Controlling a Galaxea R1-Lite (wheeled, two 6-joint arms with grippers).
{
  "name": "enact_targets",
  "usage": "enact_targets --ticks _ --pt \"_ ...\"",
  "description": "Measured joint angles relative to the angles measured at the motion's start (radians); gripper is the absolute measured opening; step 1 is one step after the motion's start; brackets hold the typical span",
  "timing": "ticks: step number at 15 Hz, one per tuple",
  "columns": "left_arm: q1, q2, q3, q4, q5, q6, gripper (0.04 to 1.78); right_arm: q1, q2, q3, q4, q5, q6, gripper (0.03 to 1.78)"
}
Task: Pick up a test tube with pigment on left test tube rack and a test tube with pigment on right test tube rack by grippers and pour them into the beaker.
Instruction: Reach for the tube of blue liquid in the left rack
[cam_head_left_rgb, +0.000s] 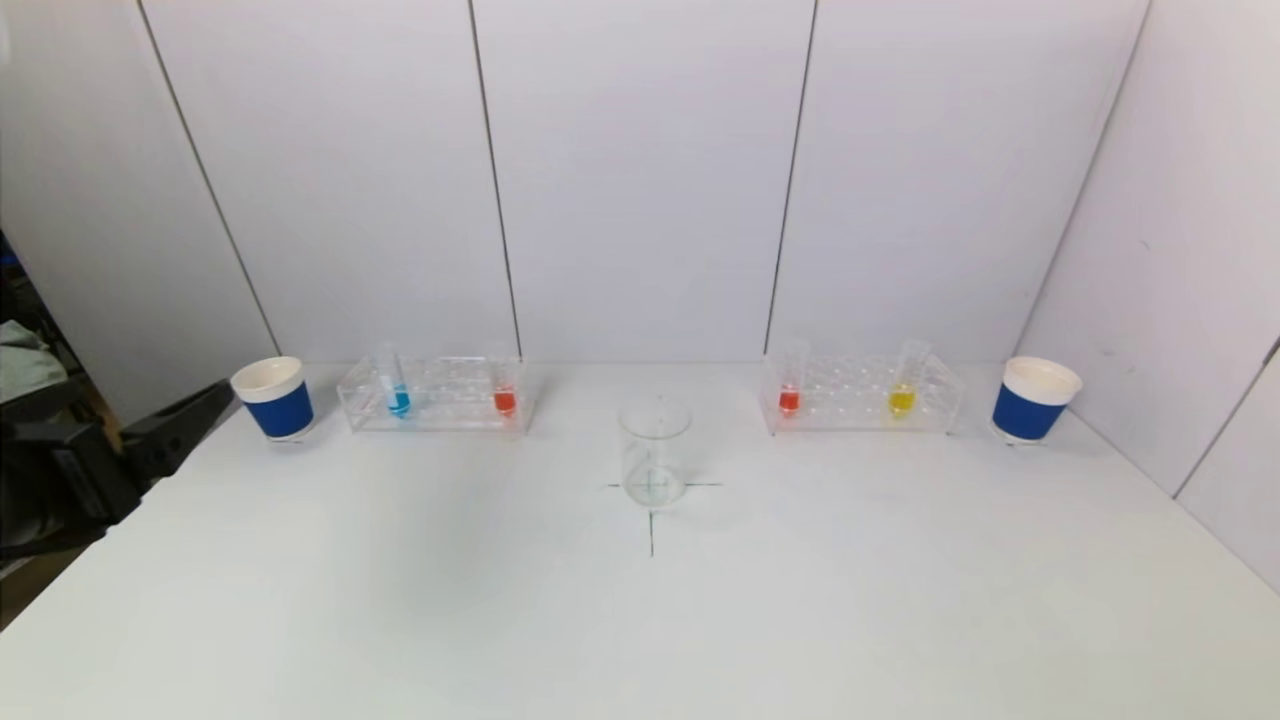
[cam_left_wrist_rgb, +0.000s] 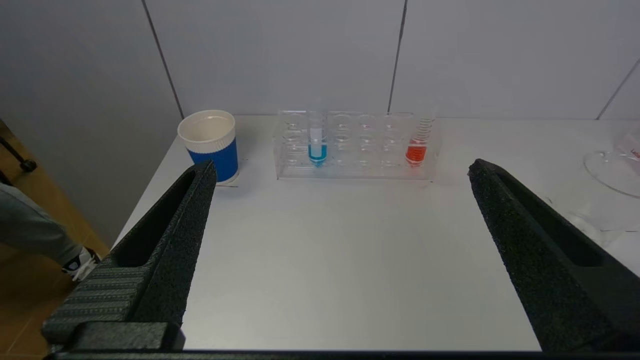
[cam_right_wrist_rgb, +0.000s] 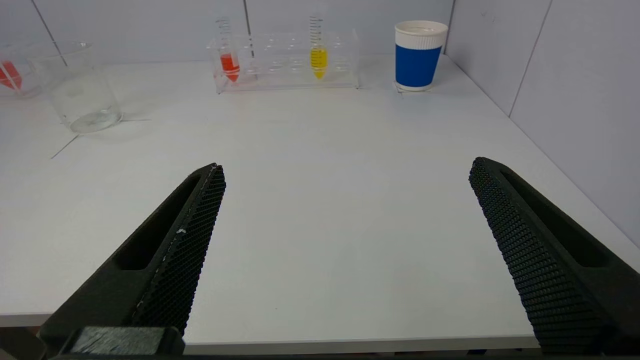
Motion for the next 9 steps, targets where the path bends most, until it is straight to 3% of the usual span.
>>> enact_targets --ticks 4,9 --pt "0.024 0.354 -0.016 -0.323 -0.036 0.003 1.76 0.0 0.0 0.0 0.0 0.0 0.0 1.77" --pt "0.114 0.763 -0.094 -0.701 -0.171 0.01 1.76 0.0 0.0 0.0 0.0 0.0 0.0 1.77"
